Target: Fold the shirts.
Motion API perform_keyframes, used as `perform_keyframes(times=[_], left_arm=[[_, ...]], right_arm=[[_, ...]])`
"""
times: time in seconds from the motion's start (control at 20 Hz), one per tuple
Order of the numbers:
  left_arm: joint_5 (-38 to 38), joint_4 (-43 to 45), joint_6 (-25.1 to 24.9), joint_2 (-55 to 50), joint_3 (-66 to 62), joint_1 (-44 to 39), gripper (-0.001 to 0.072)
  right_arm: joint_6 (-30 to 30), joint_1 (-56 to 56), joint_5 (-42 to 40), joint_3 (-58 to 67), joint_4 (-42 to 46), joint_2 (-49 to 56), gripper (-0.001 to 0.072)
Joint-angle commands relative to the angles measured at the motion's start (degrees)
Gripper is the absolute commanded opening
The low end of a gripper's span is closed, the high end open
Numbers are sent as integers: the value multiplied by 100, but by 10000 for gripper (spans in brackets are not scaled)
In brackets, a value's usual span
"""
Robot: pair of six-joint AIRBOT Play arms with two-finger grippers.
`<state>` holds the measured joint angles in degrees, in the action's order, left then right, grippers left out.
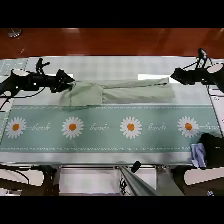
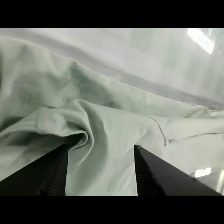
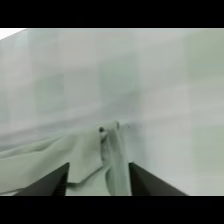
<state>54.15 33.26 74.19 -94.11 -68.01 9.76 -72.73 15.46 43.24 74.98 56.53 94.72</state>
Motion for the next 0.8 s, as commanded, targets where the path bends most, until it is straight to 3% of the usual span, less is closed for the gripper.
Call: perform_keyframes(times=[0.0,0.1,0.2,0.3,0.45,0.7,0.75], left_arm=[[1049,-31,-2,35,-136,544,481],[1493,-26,-9,184,-133,831,480],[1650,-28,-138,435,-133,957,480],[1644,-28,-157,708,-133,949,480],[1646,-35,-170,1019,-133,872,480],[1493,-35,-170,1311,-133,570,480],[1440,-35,-170,1316,-133,516,479]], right_arm=[[-831,402,603,7,1357,-317,544],[-752,776,1316,4,1110,-229,547],[-407,1060,1867,0,385,-11,602],[-229,1150,2168,0,-339,245,602],[-129,962,2188,0,-1176,605,602],[-341,168,1790,0,-1091,966,586],[-470,44,1644,0,-1060,964,513]])
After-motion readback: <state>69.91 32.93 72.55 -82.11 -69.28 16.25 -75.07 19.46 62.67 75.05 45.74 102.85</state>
